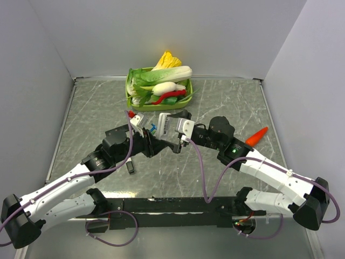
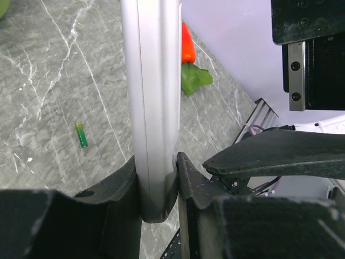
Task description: Load the batteries into the remote control
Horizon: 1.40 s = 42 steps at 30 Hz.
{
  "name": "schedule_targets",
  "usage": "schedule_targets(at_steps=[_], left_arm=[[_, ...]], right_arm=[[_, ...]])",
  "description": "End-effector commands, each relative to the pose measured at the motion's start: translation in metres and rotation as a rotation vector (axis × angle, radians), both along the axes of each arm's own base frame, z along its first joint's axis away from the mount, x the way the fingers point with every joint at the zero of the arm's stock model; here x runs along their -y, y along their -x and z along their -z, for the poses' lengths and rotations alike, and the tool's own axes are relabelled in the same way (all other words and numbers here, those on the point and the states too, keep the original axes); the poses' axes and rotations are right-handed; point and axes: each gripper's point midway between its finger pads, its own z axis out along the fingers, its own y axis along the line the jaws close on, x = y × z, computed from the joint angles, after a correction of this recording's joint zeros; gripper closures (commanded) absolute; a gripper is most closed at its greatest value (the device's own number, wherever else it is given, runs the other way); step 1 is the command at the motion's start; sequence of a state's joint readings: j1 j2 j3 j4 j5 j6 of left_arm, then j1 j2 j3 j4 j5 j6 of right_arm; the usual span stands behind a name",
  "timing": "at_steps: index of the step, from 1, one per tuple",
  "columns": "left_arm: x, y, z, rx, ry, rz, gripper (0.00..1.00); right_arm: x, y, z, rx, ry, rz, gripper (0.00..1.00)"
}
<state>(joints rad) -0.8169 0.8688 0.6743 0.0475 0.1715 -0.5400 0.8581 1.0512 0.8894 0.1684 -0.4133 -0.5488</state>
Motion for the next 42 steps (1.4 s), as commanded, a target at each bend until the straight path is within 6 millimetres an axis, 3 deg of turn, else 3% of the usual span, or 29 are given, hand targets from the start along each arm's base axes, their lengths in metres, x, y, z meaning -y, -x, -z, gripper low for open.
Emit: schedule_targets(at_steps=[1, 18, 23, 24, 26, 32, 42], left_arm=[[0.004, 0.004, -0.03, 0.059, 0.089, 0.03, 0.99], [0.007, 0.01, -0.042, 0.087, 0.124, 0.066, 0.99], [0.007, 0.018, -0.05, 0.141, 0.147, 0.109, 0.99], [0.007, 0.019, -0.054, 0.162, 0.153, 0.114, 0.99], [0.004, 0.021, -0.055, 0.182, 0.157, 0.116, 0.99], [-0.006, 0.013, -0.059, 0.225, 0.153, 0.042, 0.99], [-0.014, -0.008, -0.052, 0.203, 0.15, -0.067, 0.99]], right_arm=[[-0.004, 0.006, 0.0, -0.016, 0.007, -0.046, 0.04], [-0.007, 0.008, 0.016, -0.069, 0.045, -0.062, 0.1], [-0.012, 0.011, 0.034, -0.146, 0.117, -0.096, 0.1], [-0.014, 0.011, 0.03, -0.148, 0.111, -0.106, 0.11], [-0.014, 0.02, 0.045, -0.233, 0.144, -0.157, 0.13], [-0.016, 0.041, 0.062, -0.347, 0.223, -0.268, 0.21], [-0.009, 0.059, 0.08, -0.418, 0.252, -0.303, 0.43]])
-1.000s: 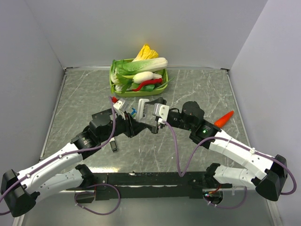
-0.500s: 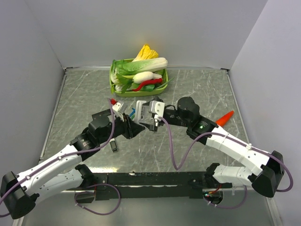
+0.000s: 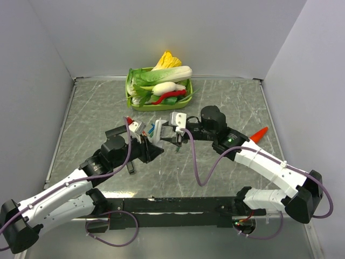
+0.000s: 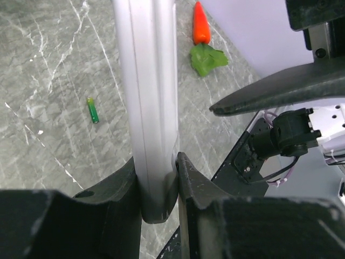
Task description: Load the batteries into the remote control
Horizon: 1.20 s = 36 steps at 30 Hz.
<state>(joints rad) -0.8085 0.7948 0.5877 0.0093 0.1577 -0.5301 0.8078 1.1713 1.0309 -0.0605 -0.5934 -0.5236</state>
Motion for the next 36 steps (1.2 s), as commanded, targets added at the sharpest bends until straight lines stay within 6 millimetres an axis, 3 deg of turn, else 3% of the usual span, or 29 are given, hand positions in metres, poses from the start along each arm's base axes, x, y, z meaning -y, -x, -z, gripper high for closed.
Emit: schedule_targets(at_steps=[1, 8, 14, 16, 22, 23, 26, 31, 36], left_arm=[[0.003, -0.018, -0.077, 0.221, 0.181, -0.052, 0.99], [0.0, -0.029, -0.065, 0.176, 0.162, -0.096, 0.99], [-0.001, -0.03, -0.055, 0.151, 0.136, -0.097, 0.99], [-0.001, -0.03, -0.048, 0.135, 0.12, -0.096, 0.99], [0.002, -0.024, -0.033, 0.109, 0.075, -0.053, 0.99], [0.002, -0.024, -0.034, 0.116, 0.065, -0.049, 0.99], [0.004, -0.022, -0.038, 0.136, 0.064, -0.027, 0.99], [0.009, -0.014, -0.047, 0.145, 0.091, 0.027, 0.99], [0.011, -0.011, -0.051, 0.149, 0.1, 0.048, 0.99]], right_arm=[[0.004, 0.057, 0.053, -0.244, 0.123, -0.17, 0.44], [0.006, 0.06, 0.052, -0.239, 0.125, -0.164, 0.64], [0.007, 0.055, 0.044, -0.2, 0.089, -0.121, 0.65], [0.011, 0.05, 0.031, -0.155, 0.057, -0.082, 0.64], [0.027, 0.025, -0.01, 0.018, -0.01, 0.072, 0.3], [0.029, 0.022, -0.019, 0.042, -0.02, 0.086, 0.2], [0.029, 0.013, -0.032, 0.1, -0.048, 0.117, 0.07], [0.018, 0.006, -0.052, 0.176, -0.126, 0.107, 0.01], [0.007, 0.002, -0.055, 0.184, -0.131, 0.078, 0.01]])
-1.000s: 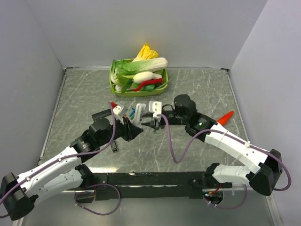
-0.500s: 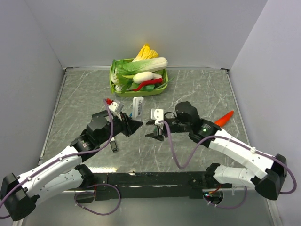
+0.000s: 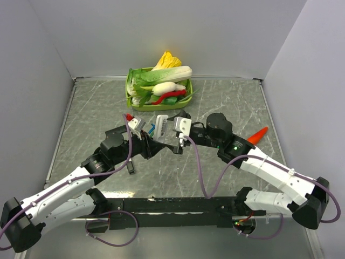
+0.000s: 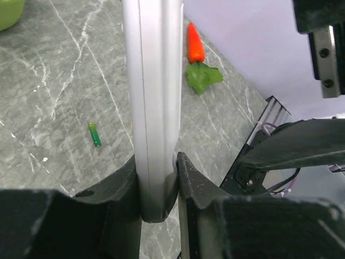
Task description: Load the batteries into the remote control
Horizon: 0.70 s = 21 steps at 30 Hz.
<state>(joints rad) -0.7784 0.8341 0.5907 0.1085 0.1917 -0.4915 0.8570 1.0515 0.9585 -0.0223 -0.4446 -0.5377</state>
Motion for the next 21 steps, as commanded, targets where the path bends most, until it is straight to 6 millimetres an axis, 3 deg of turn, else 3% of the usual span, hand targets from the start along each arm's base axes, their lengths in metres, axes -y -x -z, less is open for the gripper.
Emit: schedule_targets(at_steps=[1, 16, 21], left_arm=[[0.007, 0.002, -0.039, 0.081, 0.071, 0.044, 0.99], [0.012, 0.003, -0.046, 0.085, 0.076, 0.072, 0.99], [0.012, 0.003, -0.05, 0.086, 0.083, 0.069, 0.99]], right_arm=[[-0.01, -0.004, -0.041, 0.097, -0.08, -0.025, 0.01], [-0.018, -0.004, -0.026, 0.069, -0.029, -0.062, 0.03], [-0.018, -0.001, -0.011, 0.024, 0.005, -0.072, 0.07]])
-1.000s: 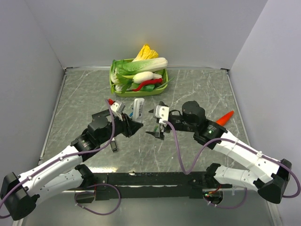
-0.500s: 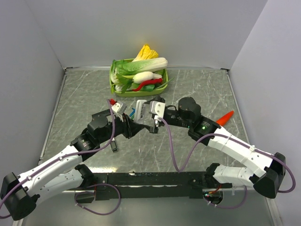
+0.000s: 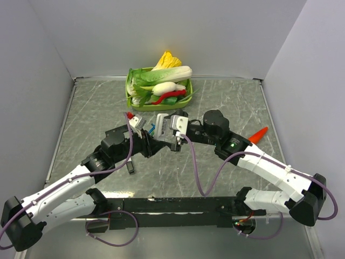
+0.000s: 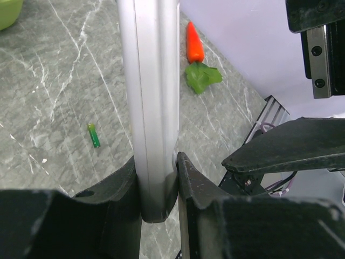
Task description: Load the batteries into the remote control
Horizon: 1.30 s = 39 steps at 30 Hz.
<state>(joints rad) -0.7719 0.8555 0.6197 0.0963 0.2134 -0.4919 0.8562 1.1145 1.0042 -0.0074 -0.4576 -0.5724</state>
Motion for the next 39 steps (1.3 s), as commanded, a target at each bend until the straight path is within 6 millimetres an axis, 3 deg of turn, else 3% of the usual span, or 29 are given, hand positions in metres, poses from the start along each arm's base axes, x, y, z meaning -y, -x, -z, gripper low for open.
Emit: schedule_targets(at_steps=[1, 11, 18, 22, 25, 31, 34, 39], left_arm=[[0.008, 0.004, -0.046, 0.092, 0.086, 0.054, 0.99], [0.011, 0.009, -0.056, 0.102, 0.111, 0.082, 0.99], [0.015, 0.024, -0.066, 0.18, 0.121, 0.176, 0.99], [0.013, 0.024, -0.067, 0.197, 0.108, 0.171, 0.99], [0.009, 0.017, -0.059, 0.163, 0.089, 0.122, 0.99], [0.002, -0.004, -0.026, 0.05, 0.007, -0.008, 0.99], [-0.004, -0.011, -0.015, 0.045, -0.023, -0.054, 0.99], [-0.007, -0.009, -0.022, 0.109, 0.015, -0.057, 0.99]], right_arm=[[-0.006, 0.008, -0.006, -0.013, -0.005, -0.055, 0.07], [-0.002, 0.013, 0.03, -0.101, 0.064, -0.05, 0.11], [-0.004, 0.017, 0.056, -0.206, 0.162, -0.077, 0.12], [-0.003, 0.016, 0.058, -0.225, 0.163, -0.06, 0.12], [-0.001, 0.014, 0.051, -0.207, 0.13, -0.036, 0.12], [0.011, 0.007, 0.012, -0.137, 0.01, 0.052, 0.08], [0.026, -0.006, -0.008, -0.157, -0.06, 0.187, 0.05], [0.052, -0.03, -0.022, -0.352, -0.2, 0.453, 0.01]])
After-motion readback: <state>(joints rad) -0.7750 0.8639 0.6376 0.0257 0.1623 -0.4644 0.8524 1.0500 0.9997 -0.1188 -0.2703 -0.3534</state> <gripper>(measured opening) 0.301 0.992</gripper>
